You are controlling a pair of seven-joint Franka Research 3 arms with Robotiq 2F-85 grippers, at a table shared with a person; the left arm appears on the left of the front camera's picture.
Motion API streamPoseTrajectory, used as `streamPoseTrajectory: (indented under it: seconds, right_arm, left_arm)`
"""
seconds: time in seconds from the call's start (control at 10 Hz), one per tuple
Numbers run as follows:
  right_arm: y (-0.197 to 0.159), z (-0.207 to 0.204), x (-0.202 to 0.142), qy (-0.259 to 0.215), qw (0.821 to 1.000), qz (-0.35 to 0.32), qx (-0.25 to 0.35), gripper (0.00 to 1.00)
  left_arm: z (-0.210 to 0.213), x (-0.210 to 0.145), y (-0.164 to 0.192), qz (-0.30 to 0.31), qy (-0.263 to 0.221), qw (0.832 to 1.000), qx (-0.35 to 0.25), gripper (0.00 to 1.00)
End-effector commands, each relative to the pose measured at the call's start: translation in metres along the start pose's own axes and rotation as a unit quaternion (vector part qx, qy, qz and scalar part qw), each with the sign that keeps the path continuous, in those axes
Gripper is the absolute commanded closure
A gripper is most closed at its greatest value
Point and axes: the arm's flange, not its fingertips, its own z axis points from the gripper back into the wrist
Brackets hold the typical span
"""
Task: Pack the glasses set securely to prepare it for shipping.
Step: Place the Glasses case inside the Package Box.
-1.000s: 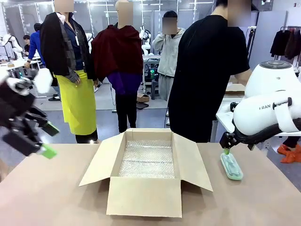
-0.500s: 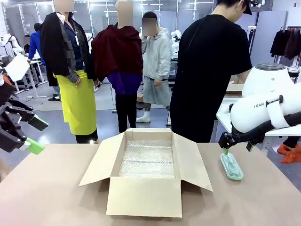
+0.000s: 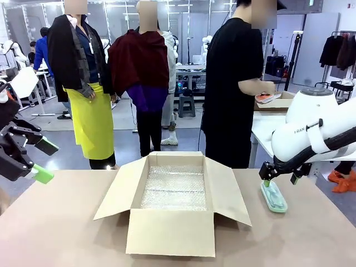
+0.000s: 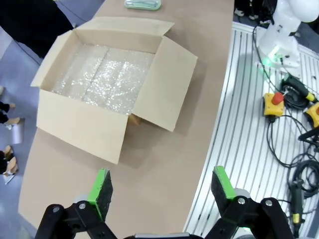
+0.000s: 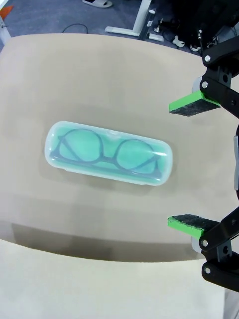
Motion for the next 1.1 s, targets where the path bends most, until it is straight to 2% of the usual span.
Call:
streamPoseTrajectory:
  seconds: [0.0,0.3,1.0]
  right_arm:
    - [-0.008,-0.016,0.007,-0.004,1.0,-0.004,0.013,0.0]
    - [-0.014,-0.037,0.013,0.008,0.999,-0.022,0.029,0.0]
    - [-0.026,-0.087,0.041,0.043,0.996,-0.075,0.025,0.0]
  left_arm:
    - [0.001,0.0,0.001,-0.008,-0.002,1.0,-0.002,0.0]
    - [0.001,0.0,0.001,-0.008,-0.002,1.0,-0.002,0.0]
    - [0.001,0.0,0.001,-0.008,-0.002,1.0,-0.002,0.0]
